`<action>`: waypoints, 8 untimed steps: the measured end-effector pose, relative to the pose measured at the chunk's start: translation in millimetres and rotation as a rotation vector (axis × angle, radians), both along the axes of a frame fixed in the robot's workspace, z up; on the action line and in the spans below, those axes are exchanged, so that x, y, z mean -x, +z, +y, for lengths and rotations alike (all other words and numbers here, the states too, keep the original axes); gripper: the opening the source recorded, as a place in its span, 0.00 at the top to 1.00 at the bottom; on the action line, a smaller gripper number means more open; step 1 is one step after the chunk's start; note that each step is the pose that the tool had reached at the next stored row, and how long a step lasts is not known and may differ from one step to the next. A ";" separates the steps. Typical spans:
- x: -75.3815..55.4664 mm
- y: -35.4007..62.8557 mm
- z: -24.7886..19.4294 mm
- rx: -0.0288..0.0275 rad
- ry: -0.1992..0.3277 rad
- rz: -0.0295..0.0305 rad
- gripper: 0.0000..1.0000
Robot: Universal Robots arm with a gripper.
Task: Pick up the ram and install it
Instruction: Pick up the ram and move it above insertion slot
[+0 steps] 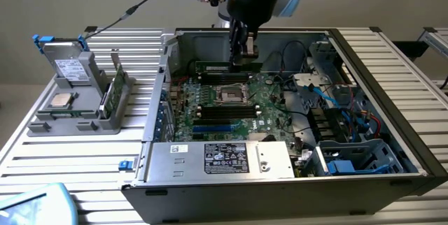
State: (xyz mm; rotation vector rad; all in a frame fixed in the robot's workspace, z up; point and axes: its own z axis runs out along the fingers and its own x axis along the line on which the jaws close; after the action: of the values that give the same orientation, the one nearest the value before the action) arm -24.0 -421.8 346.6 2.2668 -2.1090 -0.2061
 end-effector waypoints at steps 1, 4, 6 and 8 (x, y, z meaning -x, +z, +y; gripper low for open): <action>-0.1 -1.6 0.4 0.0001 0.000 -0.0004 0.86; -0.3 -5.6 1.5 0.0004 0.000 -0.0024 0.86; -1.6 -7.6 2.4 0.0010 0.000 -0.0046 0.86; -6.1 -8.6 3.1 0.0013 0.000 -0.0065 0.86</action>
State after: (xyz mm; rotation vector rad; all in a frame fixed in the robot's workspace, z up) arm -17.9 -418.7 338.1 2.2698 -2.1118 -0.1975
